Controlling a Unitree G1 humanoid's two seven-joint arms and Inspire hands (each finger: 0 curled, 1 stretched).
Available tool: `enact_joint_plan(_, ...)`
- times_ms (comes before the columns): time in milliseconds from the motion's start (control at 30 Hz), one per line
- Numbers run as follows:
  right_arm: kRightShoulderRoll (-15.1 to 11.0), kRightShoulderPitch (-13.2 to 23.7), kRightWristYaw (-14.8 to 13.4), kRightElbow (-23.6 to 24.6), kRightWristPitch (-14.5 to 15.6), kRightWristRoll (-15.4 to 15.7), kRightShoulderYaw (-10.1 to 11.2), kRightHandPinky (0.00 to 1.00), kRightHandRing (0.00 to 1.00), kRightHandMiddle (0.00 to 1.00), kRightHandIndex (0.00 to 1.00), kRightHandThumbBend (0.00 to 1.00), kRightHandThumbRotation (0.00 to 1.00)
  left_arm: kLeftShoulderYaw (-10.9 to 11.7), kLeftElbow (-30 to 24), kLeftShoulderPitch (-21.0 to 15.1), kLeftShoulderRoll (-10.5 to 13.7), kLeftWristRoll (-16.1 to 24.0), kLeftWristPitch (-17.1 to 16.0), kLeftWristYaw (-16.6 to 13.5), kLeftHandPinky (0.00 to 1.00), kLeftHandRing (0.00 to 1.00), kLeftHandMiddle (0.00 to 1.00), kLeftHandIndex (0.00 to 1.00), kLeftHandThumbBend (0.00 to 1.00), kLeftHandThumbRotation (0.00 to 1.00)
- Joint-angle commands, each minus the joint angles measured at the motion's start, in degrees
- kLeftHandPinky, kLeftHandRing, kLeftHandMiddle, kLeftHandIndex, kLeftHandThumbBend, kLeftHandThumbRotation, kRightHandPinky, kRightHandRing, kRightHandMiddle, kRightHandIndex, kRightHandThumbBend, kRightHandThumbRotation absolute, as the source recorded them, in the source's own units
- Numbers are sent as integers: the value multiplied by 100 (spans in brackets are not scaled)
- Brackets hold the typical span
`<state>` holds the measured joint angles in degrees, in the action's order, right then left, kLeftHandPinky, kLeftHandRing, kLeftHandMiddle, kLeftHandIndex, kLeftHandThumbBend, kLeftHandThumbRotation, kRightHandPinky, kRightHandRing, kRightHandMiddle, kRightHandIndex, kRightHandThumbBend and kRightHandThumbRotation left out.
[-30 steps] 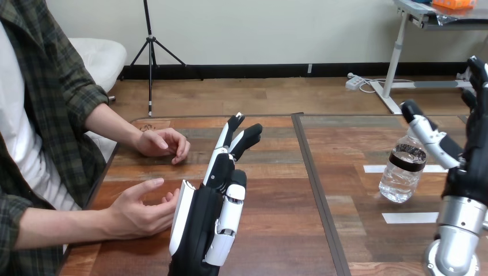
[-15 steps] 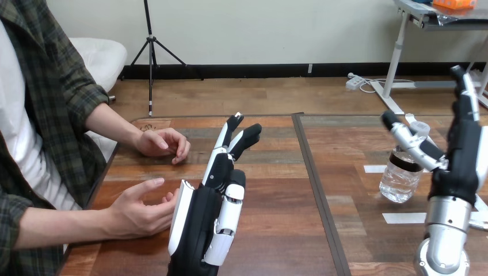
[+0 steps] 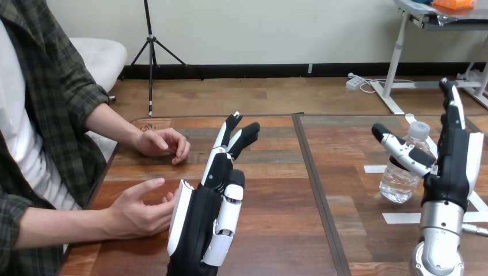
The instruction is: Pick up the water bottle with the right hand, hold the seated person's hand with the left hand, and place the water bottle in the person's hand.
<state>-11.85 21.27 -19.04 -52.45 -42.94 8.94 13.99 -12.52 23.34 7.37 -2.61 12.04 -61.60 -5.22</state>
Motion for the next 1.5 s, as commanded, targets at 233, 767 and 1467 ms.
enact_joint_plan(233, -291, 597, -196, -238, 152, 103, -116, 100, 99, 96, 92, 75, 8, 29, -4, -260, -74, -3, -106, 7, 95, 89, 89, 97, 0, 100)
enact_joint_plan(767, -336, 672, -308, -405, 388, 76, -203, 98, 97, 95, 92, 75, 7, 28, -65, -203, -75, 21, -82, 2, 94, 89, 89, 97, 0, 100)
enact_joint_plan(1467, -410, 769, -369, -682, 506, 9, -235, 94, 95, 94, 92, 75, 3, -9, -54, -185, -55, -88, -99, 74, 94, 89, 90, 98, 0, 100)
